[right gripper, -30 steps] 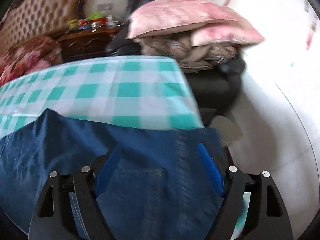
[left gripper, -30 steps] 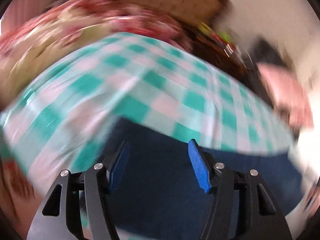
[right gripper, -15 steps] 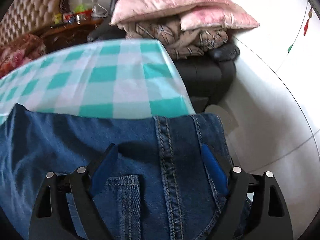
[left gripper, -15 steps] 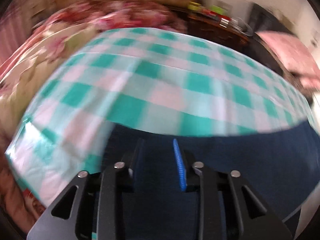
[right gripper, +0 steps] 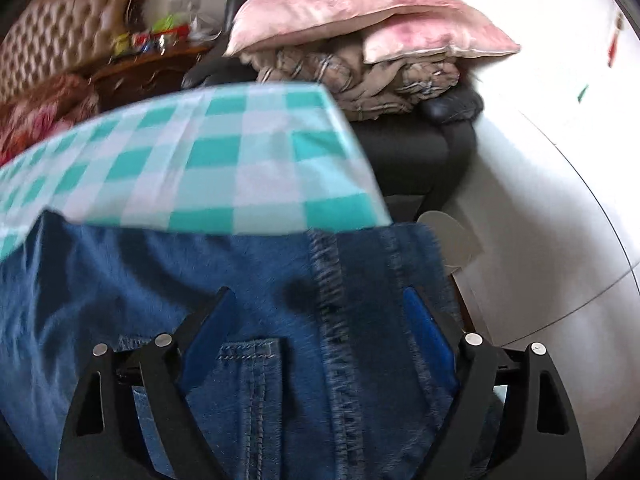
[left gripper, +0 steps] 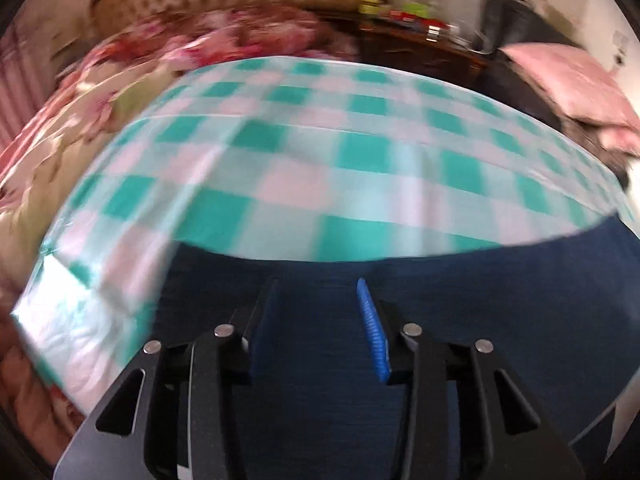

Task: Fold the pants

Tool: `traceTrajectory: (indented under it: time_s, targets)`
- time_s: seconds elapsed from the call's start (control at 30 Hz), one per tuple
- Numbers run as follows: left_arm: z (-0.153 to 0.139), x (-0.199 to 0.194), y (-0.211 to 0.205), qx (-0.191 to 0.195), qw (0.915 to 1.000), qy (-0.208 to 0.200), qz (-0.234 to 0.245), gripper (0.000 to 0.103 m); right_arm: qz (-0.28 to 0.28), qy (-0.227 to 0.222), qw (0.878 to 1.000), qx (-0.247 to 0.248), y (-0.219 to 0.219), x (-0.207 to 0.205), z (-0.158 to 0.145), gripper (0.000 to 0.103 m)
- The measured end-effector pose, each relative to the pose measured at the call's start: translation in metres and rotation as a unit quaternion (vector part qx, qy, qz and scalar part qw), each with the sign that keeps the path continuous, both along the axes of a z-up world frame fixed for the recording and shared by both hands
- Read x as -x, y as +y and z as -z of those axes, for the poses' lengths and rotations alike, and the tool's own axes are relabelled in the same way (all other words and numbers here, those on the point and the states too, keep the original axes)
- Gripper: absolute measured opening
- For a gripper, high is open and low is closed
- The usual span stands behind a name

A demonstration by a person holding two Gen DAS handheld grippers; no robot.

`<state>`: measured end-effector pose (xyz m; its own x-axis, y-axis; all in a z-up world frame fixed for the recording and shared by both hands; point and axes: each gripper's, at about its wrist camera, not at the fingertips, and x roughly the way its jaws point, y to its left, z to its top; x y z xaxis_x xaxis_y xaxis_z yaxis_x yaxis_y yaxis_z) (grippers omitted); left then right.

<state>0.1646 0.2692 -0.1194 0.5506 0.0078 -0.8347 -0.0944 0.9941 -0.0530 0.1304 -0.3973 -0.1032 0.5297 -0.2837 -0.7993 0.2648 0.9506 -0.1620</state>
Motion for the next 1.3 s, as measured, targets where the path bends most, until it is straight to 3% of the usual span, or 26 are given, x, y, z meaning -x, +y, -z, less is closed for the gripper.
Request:
traceTrajectory:
  time_s: [0.13,0.27,0.37,0.43,0.57,0.67,0.73,0.8,0.93,1.07,1.2,1.3]
  targets:
    - [0.011,0.001,-0.023,0.016,0.9998,0.009,0.011,0.042,0.013,0.013,1.0,-0.01,-0.006,-0.003,0.018,0.081]
    - [0.019,0.003,-0.028,0.028,0.9995,0.013,0.007,0.042,0.016,0.017,1.0,-0.002,-0.002,-0.004,0.01,0.08]
    - [0.021,0.005,-0.029,0.033,0.9993,0.012,0.011,0.043,-0.007,-0.019,1.0,-0.023,0.008,0.002,-0.007,0.078]
    - [0.024,0.004,-0.03,0.024,0.9994,0.019,0.013,0.046,-0.014,-0.003,1.0,0.006,0.016,0.0,-0.006,0.078]
    - [0.031,0.001,0.0,0.006,0.999,0.034,-0.028,0.05,0.021,0.034,0.999,0.005,-0.007,-0.005,0.013,0.077]
    - [0.028,0.003,0.022,-0.051,0.9942,0.047,-0.082,0.048,0.054,0.017,0.998,0.015,-0.022,0.004,0.001,0.076]
    - [0.018,0.006,0.024,-0.037,0.9943,0.035,-0.093,0.048,0.063,-0.011,0.998,0.015,-0.025,0.015,-0.015,0.074]
    - [0.007,0.005,0.006,-0.026,0.9972,0.018,-0.067,0.048,0.052,-0.033,0.998,-0.019,-0.023,0.021,-0.024,0.072]
    - [-0.013,-0.005,-0.077,-0.001,0.9995,-0.021,0.025,0.051,0.011,-0.048,0.998,-0.036,0.003,0.015,-0.027,0.07]
    - [-0.016,-0.013,-0.164,0.023,0.9932,-0.033,0.109,0.054,-0.032,-0.032,0.999,-0.01,0.043,-0.008,-0.011,0.07]
    - [-0.007,-0.017,-0.223,0.03,0.9887,-0.021,0.145,0.054,-0.031,-0.002,1.0,0.002,0.05,-0.032,0.016,0.069]
    - [-0.003,-0.013,-0.246,0.031,0.9873,-0.021,0.154,0.054,-0.028,-0.006,1.0,-0.008,0.042,-0.037,0.018,0.07]
